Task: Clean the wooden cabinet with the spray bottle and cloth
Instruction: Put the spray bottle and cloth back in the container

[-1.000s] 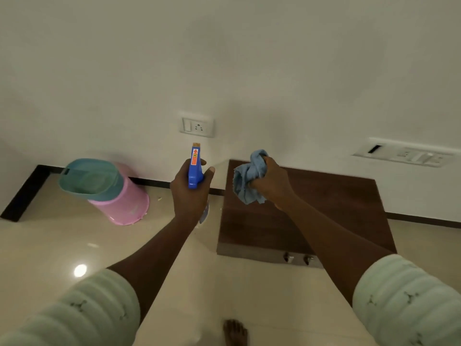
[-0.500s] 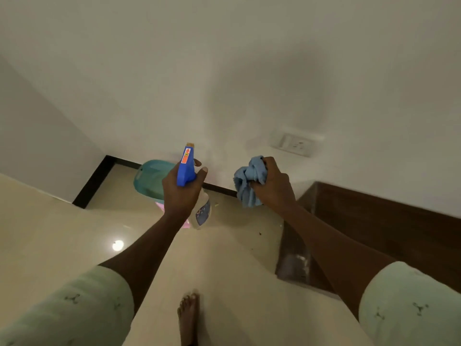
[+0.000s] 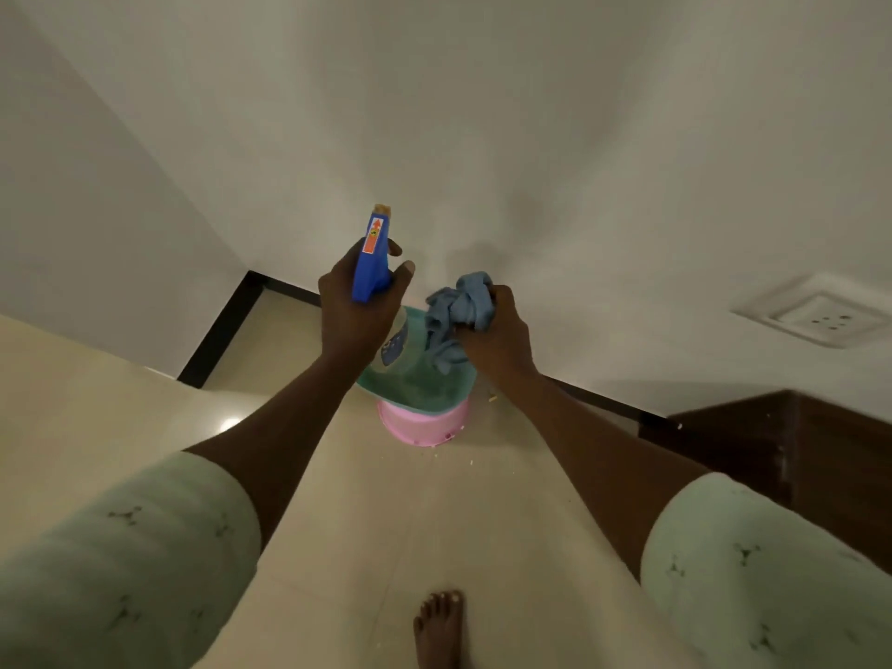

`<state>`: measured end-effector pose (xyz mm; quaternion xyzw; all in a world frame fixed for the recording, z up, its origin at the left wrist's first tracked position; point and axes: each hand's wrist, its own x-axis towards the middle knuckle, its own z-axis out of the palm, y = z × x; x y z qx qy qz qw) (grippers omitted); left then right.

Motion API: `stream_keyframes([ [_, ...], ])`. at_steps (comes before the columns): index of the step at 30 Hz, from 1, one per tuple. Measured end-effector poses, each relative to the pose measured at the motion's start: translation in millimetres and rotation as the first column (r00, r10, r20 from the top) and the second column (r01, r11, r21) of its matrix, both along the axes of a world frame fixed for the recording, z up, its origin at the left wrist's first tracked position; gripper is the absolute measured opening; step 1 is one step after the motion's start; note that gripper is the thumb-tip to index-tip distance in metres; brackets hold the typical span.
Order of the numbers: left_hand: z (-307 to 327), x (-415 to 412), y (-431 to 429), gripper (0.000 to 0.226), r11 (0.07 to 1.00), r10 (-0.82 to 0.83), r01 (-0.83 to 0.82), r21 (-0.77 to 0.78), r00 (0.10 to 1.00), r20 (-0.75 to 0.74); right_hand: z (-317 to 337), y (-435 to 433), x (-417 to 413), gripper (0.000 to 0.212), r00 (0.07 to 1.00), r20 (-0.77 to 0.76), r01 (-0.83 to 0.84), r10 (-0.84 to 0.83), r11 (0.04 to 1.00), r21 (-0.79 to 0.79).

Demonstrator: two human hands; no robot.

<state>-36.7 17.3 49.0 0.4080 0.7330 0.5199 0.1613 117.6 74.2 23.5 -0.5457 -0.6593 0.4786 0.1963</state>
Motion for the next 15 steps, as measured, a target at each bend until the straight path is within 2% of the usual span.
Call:
stream_keyframes([
  [8,-62,-14,18,0.025,0.999,-0.022,0.021,0.025,0.998,0.053,-61,7,-37,0.045,0.997,0.046,-0.052,0.055,0.997,-0.051],
  [12,-81,-16,26,0.029,0.997,-0.074,0.073,0.025,0.996,0.057,-96,9,-42,0.048,0.966,0.165,-0.213,0.199,0.974,0.076],
  [15,-91,-18,29,0.031,0.996,-0.093,0.093,0.013,0.993,0.074,-117,12,-40,0.051,0.907,0.297,-0.346,0.298,0.930,0.123],
])
